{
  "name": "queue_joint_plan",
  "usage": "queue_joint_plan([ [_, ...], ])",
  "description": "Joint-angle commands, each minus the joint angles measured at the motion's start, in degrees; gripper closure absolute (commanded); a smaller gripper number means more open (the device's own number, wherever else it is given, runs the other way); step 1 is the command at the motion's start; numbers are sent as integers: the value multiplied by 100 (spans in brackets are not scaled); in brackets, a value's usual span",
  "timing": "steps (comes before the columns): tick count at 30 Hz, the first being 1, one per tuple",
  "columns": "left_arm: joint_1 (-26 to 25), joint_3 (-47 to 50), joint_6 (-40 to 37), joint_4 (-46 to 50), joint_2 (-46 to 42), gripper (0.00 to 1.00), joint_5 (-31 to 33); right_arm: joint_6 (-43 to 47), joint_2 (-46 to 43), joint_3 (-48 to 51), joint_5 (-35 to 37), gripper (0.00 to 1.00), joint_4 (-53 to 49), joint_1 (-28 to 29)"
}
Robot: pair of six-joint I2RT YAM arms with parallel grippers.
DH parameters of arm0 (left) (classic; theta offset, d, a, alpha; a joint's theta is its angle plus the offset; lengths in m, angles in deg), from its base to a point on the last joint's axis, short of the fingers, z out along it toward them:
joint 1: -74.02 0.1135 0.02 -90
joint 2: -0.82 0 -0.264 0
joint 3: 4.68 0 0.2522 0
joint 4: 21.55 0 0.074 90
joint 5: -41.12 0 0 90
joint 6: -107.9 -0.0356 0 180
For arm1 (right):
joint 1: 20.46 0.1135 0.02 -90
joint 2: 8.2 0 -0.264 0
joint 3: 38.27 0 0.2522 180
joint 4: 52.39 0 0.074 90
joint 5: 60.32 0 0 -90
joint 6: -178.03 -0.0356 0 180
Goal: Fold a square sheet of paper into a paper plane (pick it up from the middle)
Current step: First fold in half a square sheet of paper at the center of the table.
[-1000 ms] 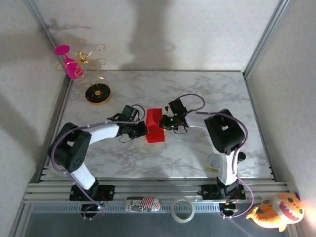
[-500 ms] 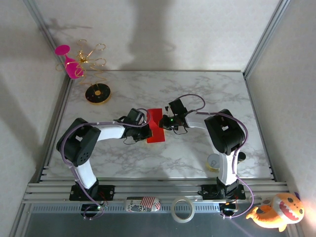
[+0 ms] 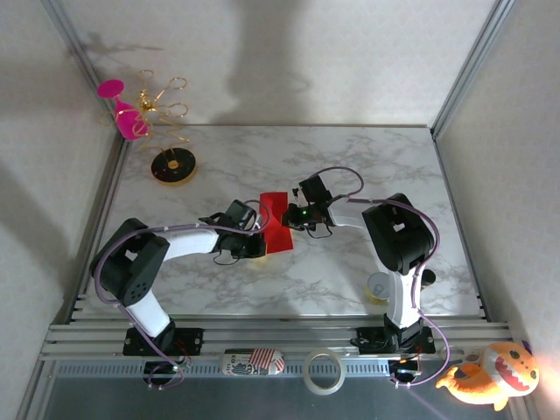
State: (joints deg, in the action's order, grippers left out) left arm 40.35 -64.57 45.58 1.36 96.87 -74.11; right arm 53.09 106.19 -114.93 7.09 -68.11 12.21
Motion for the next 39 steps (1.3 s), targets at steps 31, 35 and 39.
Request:
queue_joint_plan([
  [31, 923, -1005, 773, -1043, 1298, 95, 368, 488, 918, 120, 1323, 92, -1424, -23],
  [35, 1261, -749, 554, -815, 1303, 95, 680, 614, 946, 111, 1433, 92, -1512, -24],
  [39, 1517, -711, 286, -410, 927, 95, 1012, 753, 938, 68, 1528, 92, -1614, -32],
])
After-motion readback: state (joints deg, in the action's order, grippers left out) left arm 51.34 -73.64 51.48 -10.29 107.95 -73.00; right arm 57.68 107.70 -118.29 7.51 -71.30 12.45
